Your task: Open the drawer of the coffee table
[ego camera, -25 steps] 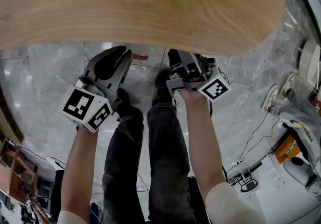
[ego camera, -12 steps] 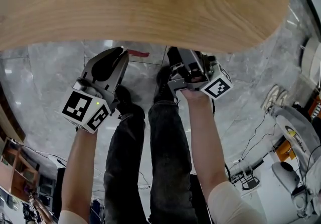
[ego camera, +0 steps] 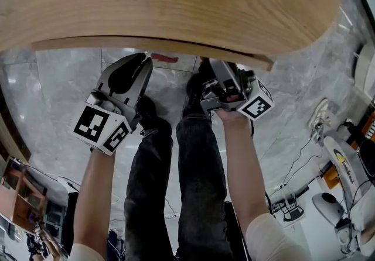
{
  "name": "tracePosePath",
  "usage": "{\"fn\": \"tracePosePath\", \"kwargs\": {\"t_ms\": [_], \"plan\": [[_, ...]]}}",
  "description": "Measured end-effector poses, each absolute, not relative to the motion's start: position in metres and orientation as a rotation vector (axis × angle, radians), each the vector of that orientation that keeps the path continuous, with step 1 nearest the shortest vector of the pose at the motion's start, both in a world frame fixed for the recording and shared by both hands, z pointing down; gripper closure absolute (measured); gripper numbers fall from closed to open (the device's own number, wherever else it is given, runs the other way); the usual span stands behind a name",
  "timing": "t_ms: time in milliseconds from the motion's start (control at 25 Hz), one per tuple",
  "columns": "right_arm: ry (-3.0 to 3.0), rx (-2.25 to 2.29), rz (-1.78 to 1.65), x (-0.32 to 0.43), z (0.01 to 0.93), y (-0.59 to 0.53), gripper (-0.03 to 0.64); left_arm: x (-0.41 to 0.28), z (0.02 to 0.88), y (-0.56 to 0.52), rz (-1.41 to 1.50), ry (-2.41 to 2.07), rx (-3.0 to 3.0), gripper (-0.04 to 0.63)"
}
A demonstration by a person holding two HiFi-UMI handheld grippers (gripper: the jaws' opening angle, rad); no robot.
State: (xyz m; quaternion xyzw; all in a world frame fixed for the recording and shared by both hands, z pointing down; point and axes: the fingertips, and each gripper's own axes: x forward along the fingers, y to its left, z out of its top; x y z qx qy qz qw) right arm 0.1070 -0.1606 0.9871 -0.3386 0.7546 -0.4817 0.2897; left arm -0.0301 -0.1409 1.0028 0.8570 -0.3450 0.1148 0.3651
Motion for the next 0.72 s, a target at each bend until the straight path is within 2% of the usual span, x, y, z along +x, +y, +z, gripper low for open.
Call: {"fn": "tracePosePath", "kwargs": {"t_ms": [240, 720], "plan": [[2.034, -0.884, -1.336, 0.083, 0.968, -0.117, 0.341, -0.048, 0.983, -0.111, 0.284, -0.905, 2.202, 0.528], [1.99, -0.883, -1.428, 0.084, 0.982, -0.098, 0.341, -0.053, 1.0, -0.105, 0.325, -0.898, 2.187, 0.528]]}}
